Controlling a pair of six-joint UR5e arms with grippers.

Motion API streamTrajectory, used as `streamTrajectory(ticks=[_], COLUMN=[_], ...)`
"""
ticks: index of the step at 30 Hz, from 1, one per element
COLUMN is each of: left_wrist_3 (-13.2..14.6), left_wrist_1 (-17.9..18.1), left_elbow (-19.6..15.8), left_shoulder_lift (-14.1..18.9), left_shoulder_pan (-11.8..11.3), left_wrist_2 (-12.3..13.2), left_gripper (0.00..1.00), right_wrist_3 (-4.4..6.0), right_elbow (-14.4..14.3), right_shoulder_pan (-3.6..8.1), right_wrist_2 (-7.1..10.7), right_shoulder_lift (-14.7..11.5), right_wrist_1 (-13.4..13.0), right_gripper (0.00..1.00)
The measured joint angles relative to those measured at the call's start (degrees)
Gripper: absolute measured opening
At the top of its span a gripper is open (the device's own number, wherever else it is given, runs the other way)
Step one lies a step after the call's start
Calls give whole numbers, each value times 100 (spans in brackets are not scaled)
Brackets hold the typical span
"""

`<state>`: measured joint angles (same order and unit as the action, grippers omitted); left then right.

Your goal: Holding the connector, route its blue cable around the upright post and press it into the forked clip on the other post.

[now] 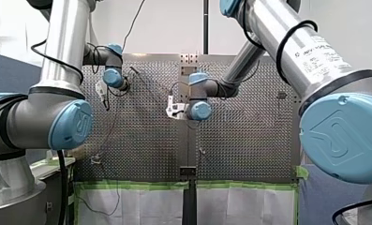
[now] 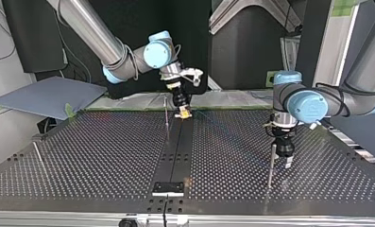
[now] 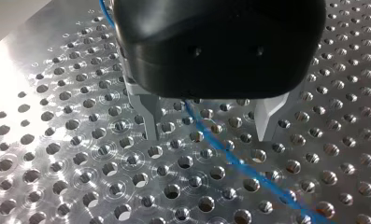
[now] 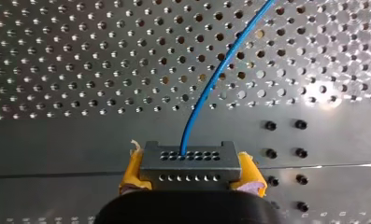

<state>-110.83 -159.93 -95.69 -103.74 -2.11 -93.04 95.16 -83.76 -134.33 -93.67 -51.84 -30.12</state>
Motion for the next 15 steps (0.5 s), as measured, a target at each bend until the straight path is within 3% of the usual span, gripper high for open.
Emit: streamTrajectory(ticks=[8,15], left_wrist_3=[0,0], left_wrist_1=[13,4], left_elbow=[0,0], left_shoulder_lift=[0,0], left_shoulder_pan=[1,15], left_wrist_2=[-37,-50], left_gripper=[100,100], right_wrist_3=[73,45], right_elbow=[-366,-737], right_shoulder_pan=[22,45], right_wrist_2=[-55,-320], right_shoulder_lift=[16,233], right_wrist_1=[-366,-733], right_gripper=[0,0])
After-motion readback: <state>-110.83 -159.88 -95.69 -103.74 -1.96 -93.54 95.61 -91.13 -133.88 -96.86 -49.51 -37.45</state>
